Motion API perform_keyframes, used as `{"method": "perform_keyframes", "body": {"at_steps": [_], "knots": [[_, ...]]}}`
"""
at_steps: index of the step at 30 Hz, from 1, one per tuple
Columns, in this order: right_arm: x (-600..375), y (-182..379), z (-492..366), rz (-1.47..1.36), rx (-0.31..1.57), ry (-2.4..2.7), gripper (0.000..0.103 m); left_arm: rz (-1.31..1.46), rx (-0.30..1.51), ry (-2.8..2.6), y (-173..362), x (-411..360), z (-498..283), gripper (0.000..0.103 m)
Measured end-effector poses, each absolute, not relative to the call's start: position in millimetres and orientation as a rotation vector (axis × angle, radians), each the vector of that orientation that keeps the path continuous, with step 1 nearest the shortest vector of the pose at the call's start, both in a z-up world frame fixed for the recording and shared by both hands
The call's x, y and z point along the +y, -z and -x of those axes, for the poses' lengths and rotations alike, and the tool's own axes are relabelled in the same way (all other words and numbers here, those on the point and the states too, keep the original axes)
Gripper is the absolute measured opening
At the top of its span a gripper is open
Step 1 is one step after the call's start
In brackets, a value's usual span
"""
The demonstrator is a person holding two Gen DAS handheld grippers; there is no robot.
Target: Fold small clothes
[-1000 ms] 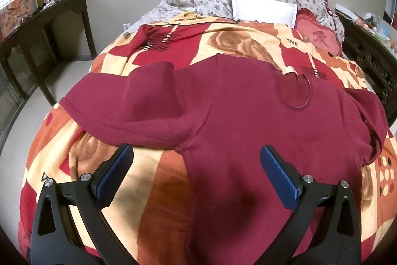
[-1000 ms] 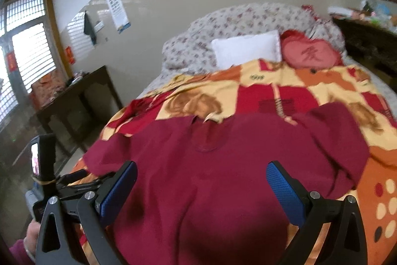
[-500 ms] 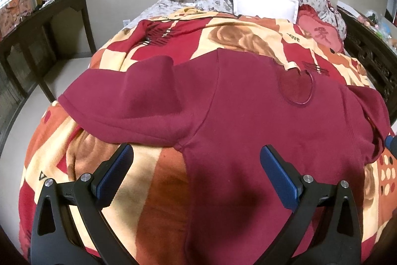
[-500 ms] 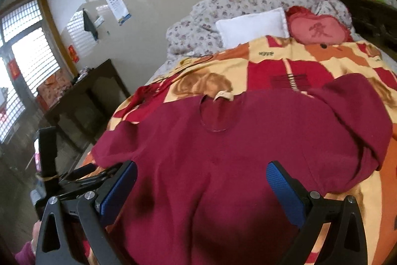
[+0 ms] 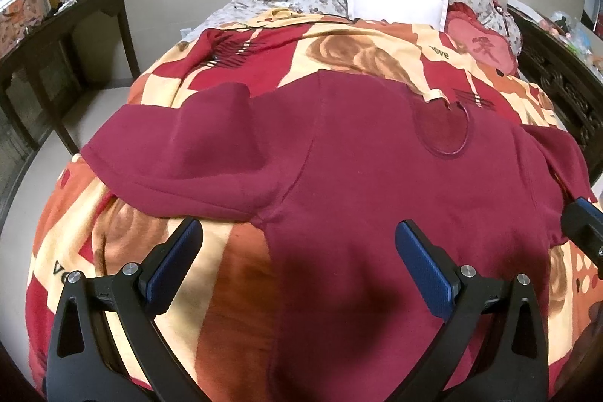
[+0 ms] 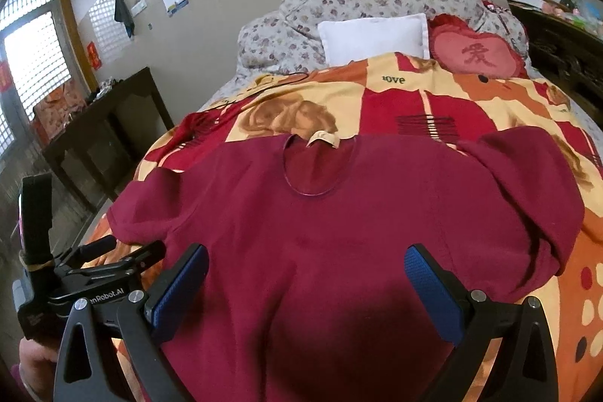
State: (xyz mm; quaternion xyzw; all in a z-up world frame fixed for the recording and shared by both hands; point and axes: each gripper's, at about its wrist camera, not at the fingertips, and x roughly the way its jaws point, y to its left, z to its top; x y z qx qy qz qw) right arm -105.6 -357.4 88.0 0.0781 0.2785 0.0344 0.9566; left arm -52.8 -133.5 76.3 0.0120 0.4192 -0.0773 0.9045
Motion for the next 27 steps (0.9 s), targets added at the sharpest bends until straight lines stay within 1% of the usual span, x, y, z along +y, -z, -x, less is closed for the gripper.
{"method": "perform_keyframes", "body": {"at_steps": [9, 16, 19, 24, 27], "knots": [[-339, -88, 89, -0.126, 0.586, -0.061, 0.103, -0.015, 0.875, 0.157, -74, -132, 50, 0.103], [-332, -84, 84, -0.128, 0.535, -0.083, 0.103, -0.012, 0.883, 0.151, -72, -126, 44, 0.103], [-327, -81, 80, -0.103, 0.543, -0.086, 0.103, -0.016, 0.881, 0.15, -72, -123, 44, 0.103], [-321, -70, 68, -0.107, 0.6, -0.112, 0.103, 0.035, 0.893, 0.124, -74, -94, 35, 0.103], [-317, -66, 63, -0.108, 0.621, -0.14, 0.103, 0.087, 0.897, 0.053, -74, -62, 24, 0.103]]}}
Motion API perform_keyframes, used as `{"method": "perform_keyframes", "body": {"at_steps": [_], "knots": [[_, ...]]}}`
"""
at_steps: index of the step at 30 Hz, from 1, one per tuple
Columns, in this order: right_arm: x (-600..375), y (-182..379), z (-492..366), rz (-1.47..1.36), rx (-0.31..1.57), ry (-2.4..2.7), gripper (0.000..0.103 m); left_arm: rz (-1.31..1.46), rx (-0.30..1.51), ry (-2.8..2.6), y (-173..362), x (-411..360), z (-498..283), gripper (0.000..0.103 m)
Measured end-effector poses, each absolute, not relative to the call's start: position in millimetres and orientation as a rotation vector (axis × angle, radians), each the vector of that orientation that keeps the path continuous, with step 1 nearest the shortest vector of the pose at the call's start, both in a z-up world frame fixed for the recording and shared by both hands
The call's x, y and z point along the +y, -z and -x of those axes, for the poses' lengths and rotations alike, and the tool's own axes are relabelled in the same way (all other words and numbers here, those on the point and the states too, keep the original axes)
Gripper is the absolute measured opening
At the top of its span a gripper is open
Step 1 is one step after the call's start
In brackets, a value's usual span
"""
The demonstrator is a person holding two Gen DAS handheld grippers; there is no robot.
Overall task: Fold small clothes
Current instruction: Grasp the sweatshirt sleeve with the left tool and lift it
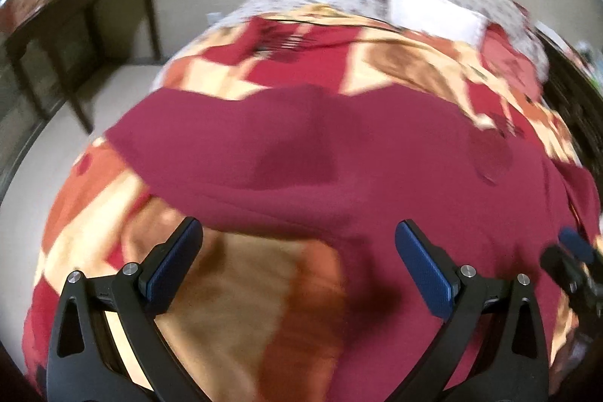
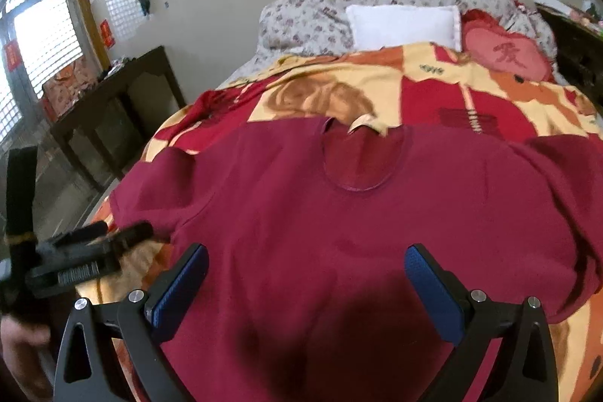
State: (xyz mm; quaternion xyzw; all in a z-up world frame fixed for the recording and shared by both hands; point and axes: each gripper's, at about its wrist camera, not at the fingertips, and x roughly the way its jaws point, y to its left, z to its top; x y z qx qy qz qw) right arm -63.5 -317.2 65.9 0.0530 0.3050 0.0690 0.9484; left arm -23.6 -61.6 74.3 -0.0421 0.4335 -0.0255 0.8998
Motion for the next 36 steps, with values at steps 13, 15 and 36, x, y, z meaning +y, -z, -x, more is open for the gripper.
{"method": "perform_keyframes", "body": {"at_steps": [13, 15, 36], "knots": [[-290, -65, 46, 0.004, 0.645, -0.133, 0.103, 0.267, 0.919, -0.195, -56, 67, -30, 0.102], [-288, -61, 42, 0.0, 0.668, -0.144, 0.103, 0.349, 0.932, -0.239, -46, 90, -44, 0.102], [-319, -58, 33, -0.165, 0.709, -0.157, 0.103, 0.542, 0.796, -0.126, -72, 113, -63, 0.006]]}}
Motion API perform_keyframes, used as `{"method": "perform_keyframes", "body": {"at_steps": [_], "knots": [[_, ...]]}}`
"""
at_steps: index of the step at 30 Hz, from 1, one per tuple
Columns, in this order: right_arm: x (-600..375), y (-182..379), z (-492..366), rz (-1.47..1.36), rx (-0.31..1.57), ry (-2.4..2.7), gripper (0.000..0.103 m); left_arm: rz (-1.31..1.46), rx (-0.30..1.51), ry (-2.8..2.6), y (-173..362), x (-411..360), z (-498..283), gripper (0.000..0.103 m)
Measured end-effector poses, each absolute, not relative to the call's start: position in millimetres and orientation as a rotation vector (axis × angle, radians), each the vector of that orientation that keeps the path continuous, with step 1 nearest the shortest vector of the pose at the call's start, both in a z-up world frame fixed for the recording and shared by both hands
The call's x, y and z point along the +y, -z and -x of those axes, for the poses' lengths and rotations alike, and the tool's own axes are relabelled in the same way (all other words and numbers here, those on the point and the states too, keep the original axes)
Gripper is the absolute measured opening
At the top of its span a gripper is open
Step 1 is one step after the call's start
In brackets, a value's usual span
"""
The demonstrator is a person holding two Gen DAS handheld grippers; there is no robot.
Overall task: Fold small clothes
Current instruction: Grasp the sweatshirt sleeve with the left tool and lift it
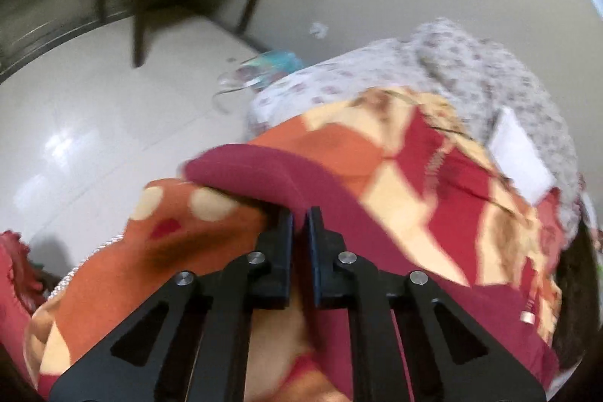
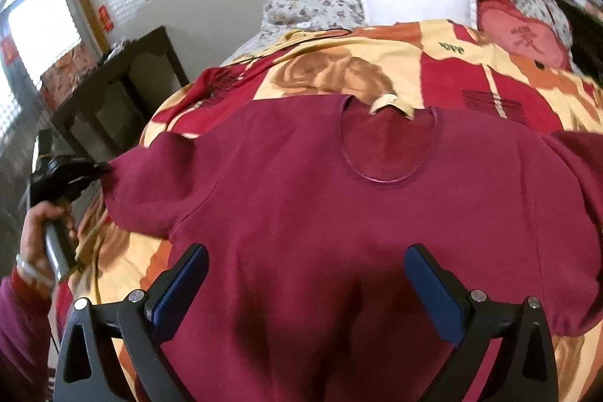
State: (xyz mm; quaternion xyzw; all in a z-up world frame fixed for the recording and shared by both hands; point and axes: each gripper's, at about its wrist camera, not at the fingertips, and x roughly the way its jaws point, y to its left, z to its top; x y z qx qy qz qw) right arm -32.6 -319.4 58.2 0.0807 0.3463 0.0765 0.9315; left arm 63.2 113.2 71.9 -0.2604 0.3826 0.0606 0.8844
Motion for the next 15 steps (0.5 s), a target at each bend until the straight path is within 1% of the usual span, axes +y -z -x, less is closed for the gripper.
{"method": "perform_keyframes", "body": {"at_steps": [4, 9, 12, 13, 14, 15], "knots": [[-337, -59, 38, -0.276, 0.711, -0.179, 0.103, 0.501, 0.772, -0.038, -94, 89, -55, 0.006], [-339, -62, 46, -0.267, 0.708, -0.186, 0.103, 0.551, 0.829, -0.004, -91, 82, -57, 0.006], [-340, -64, 50, -0.263, 0.699, -0.194, 0.103, 0.578, 0.885, -0.076, -84, 87, -54, 0.006], [-340, -65, 51, -0.266, 0.694, -0.21, 0.103, 0.607, 0.9, -0.094, -79, 93, -52, 0.01], [-340, -64, 51, -0.27, 0.691, -0.222, 0.103, 0.62, 0.911, -0.11, -74, 97, -51, 0.023], [-340, -64, 52, -0.272, 0.689, -0.231, 0.103, 0.635, 0.932, -0.139, -67, 103, -50, 0.034]]}}
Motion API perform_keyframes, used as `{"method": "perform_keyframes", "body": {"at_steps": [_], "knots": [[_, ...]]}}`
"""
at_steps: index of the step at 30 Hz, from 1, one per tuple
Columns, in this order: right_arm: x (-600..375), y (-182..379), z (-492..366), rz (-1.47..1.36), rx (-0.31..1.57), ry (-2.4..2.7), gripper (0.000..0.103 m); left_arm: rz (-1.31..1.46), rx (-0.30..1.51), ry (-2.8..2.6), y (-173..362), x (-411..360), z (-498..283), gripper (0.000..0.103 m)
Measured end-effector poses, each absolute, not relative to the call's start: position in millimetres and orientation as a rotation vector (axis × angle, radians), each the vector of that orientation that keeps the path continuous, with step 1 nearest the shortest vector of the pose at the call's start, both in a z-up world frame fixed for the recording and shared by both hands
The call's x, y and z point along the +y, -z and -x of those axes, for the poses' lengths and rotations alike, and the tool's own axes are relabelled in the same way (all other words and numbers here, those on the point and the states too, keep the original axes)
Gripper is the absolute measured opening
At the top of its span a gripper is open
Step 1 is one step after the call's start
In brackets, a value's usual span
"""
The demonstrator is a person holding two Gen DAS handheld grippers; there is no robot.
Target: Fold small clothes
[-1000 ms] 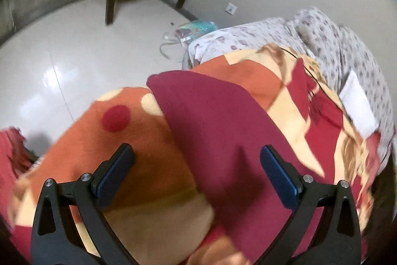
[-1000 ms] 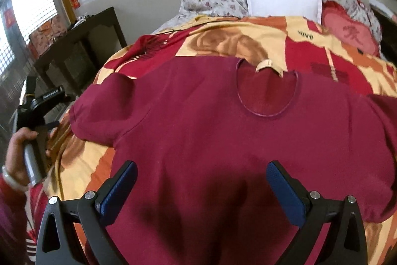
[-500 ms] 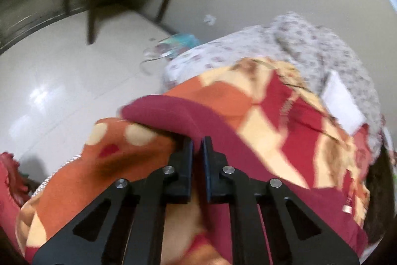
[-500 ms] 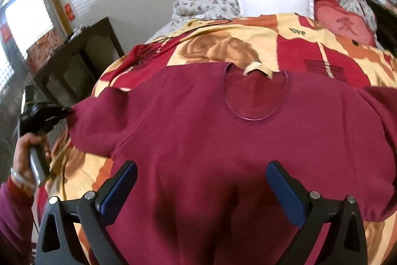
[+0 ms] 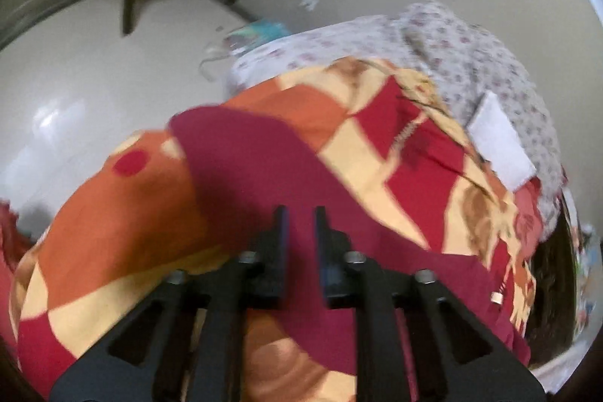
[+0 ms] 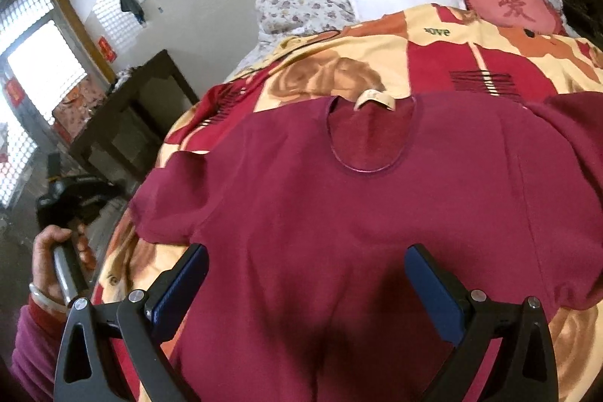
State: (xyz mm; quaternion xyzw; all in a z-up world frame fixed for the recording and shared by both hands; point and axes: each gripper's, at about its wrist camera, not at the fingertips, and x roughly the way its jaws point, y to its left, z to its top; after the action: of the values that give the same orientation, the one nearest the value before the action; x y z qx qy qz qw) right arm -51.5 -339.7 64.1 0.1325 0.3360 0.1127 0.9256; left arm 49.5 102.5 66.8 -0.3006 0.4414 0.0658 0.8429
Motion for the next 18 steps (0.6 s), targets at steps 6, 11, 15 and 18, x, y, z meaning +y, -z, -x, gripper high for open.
{"method": "perform_keyframes", "body": {"at_steps": [6, 11, 15, 18], "knots": [[-333, -56, 41, -0.274, 0.72, -0.247, 0.103, 0.709, 0.967, -0.214, -31, 123, -47, 0.066], [-330, -50, 34, -0.271, 0.75, -0.239, 0.103, 0.754, 0.872, -0.171, -24, 126, -57, 0.033], [-332, -51, 34, -0.283, 0.755, -0.24, 0.103, 0.732, 0.847, -0.154, -31, 121, -65, 0.006], [-336, -54, 37, -0.293, 0.739, -0.244, 0.103, 0.749, 0.806, -0.079, -56, 109, -56, 0.005]]}}
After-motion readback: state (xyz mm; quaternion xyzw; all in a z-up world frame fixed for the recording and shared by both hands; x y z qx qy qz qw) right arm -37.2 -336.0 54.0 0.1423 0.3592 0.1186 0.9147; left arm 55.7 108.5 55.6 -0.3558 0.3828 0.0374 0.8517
